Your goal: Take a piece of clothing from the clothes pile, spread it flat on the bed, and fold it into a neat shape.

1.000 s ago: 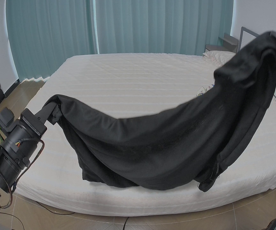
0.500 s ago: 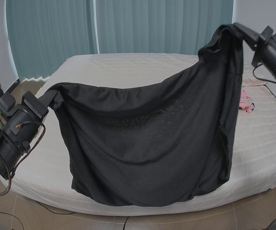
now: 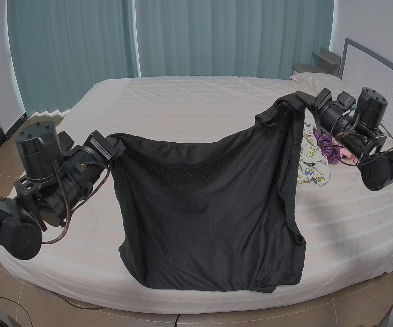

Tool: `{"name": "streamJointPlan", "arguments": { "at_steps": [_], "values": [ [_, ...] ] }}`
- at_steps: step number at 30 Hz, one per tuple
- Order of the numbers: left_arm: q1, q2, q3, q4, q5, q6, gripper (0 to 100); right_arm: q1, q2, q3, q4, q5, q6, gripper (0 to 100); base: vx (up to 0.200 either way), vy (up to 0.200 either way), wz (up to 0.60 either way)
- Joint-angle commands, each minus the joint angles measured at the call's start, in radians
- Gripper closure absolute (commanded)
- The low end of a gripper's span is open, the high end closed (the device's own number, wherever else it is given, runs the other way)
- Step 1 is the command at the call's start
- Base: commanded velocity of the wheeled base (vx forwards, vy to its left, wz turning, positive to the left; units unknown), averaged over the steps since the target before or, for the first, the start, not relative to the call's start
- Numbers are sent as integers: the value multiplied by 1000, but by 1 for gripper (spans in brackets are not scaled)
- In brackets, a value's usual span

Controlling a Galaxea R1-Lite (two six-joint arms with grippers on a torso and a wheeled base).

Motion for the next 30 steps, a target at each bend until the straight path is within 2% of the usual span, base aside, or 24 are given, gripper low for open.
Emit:
{"name": "streamJointPlan", "arguments": {
  "at_steps": [1, 5, 6, 10, 13, 16, 26, 27, 28, 30],
  "values": [
    [40, 133, -49, -16, -8, -23, 100, 3, 125, -27, -19, -4, -28, 100, 200, 0, 0],
    [67, 173, -81, -29, -40, -43, 100, 3, 157, -47, -31, -6, -45, 100, 200, 0, 0],
    [79, 210, -89, -24, -78, -43, 100, 6, 180, -62, -31, -6, -48, 100, 200, 0, 0],
    [79, 290, -123, -21, -89, -40, 100, 6, 212, -73, -29, -6, -48, 100, 200, 0, 0],
    [86, 377, -173, -21, -69, -35, 100, -3, 272, -120, -20, -17, -47, 100, 0, 0, 0],
    [93, 440, -212, -21, -58, -37, 100, -3, 326, -140, -20, -63, -50, 100, 0, 0, 0],
    [119, 612, -342, -23, -52, -38, 100, -2, 452, -212, 6, -110, -51, 100, 0, 0, 0],
    [122, 630, -357, -23, -51, -38, 0, -2, 461, -221, 6, -112, -51, 100, 0, 0, 0],
    [124, 653, -374, -23, -40, -38, 0, -3, 470, -231, 6, -109, -51, 0, 0, 0, 0],
    [129, 667, -385, -23, -32, -37, 0, -5, 479, -235, 7, -109, -50, 0, 0, 0, 0]
  ]
}}
